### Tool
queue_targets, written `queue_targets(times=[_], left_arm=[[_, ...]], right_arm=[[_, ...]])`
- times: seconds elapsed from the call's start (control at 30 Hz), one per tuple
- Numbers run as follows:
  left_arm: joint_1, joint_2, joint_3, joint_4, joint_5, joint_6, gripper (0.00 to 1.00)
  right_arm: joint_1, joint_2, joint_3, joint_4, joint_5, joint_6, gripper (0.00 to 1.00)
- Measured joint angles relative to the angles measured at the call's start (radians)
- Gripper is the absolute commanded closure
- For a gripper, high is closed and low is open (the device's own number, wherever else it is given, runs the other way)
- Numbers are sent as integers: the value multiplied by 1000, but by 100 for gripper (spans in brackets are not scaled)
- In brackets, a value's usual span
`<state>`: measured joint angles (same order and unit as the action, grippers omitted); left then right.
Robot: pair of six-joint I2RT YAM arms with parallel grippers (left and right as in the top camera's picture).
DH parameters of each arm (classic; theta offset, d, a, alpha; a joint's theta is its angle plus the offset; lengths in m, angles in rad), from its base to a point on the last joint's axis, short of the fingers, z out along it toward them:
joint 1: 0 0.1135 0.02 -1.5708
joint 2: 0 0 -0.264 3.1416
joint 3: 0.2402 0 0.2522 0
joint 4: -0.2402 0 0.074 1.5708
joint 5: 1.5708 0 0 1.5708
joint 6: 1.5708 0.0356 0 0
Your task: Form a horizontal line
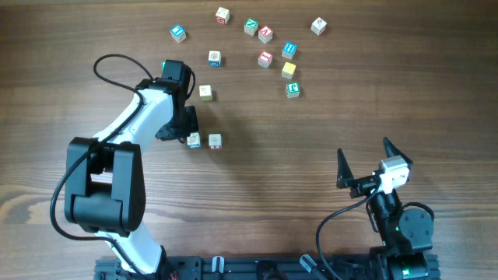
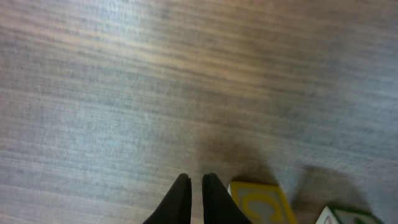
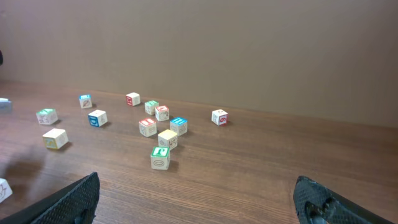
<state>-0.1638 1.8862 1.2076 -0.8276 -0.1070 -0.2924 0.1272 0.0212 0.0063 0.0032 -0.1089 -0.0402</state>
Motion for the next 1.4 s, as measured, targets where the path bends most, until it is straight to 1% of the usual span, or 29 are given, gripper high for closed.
queue_targets(times=[0.23,0.33,0.67,1.1,1.17,1.4], left_arm=[[0,0,0,-7,99,-2,90],[0,0,0,-8,116,-2,91],[0,0,0,-76,134,-2,91],[0,0,0,-67,184,-2,94],[0,0,0,-66,185,-3,95],[0,0,0,-66,185,-3,95]], right_arm=[[0,0,0,0,0,0,0],[0,0,0,0,0,0,0],[0,0,0,0,0,0,0],[0,0,0,0,0,0,0],[0,0,0,0,0,0,0],[0,0,0,0,0,0,0]])
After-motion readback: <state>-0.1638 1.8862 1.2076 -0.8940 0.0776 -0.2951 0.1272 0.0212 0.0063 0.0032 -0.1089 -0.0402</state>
